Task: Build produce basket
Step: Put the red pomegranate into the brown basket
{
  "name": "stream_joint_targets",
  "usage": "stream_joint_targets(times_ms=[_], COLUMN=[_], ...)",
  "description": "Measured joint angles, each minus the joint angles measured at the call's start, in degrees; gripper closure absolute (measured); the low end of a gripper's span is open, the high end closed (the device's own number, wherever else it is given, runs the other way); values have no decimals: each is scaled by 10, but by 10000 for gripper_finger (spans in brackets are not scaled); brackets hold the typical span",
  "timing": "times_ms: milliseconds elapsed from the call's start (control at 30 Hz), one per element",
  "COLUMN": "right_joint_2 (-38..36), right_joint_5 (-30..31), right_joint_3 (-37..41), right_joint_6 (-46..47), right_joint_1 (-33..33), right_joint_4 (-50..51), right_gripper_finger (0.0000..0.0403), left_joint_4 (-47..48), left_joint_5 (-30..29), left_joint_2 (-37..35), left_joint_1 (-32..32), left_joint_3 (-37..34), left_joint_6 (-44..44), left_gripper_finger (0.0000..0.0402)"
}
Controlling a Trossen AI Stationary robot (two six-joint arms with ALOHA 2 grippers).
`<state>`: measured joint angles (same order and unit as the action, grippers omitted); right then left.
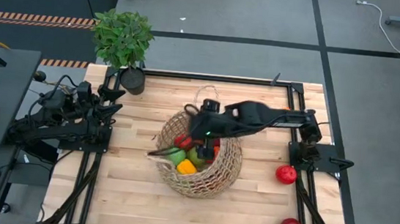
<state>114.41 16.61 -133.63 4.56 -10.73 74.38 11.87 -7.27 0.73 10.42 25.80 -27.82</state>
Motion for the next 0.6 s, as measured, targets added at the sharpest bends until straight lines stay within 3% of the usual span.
stream_joint_targets(times_ms=[333, 467, 600], right_joint_2=[-98, -133, -158], right_joint_5=[-61, -104, -128], right_joint_3=[11, 11, 20], right_joint_6=[72, 117, 175], right_joint_1=[-12, -57, -146], right_joint_4=[90, 132, 153], right_gripper_finger=[26, 27, 27], left_joint_4=[0, 0, 0], left_joint_5=[0, 0, 0], left_joint_2=[0, 0, 0], left_joint_1=[0, 0, 0], left_joint_3=[0, 0, 0], left_joint_6=[0, 0, 0], left_gripper_finger=[12, 12, 12])
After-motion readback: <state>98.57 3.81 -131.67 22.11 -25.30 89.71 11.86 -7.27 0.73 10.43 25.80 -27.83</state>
